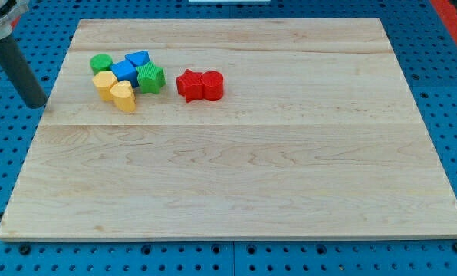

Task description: Separate the blue triangle from the group of blocks

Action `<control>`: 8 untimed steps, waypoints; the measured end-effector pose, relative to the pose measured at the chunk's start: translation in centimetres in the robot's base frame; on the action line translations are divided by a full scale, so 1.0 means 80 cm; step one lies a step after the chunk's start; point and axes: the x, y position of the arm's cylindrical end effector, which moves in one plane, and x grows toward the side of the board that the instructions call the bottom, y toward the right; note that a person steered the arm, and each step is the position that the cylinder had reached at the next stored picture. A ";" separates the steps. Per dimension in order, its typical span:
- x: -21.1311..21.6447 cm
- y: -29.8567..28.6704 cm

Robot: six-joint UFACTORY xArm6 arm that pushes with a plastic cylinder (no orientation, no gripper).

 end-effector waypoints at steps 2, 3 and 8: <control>-0.019 0.047; -0.036 0.079; -0.136 0.191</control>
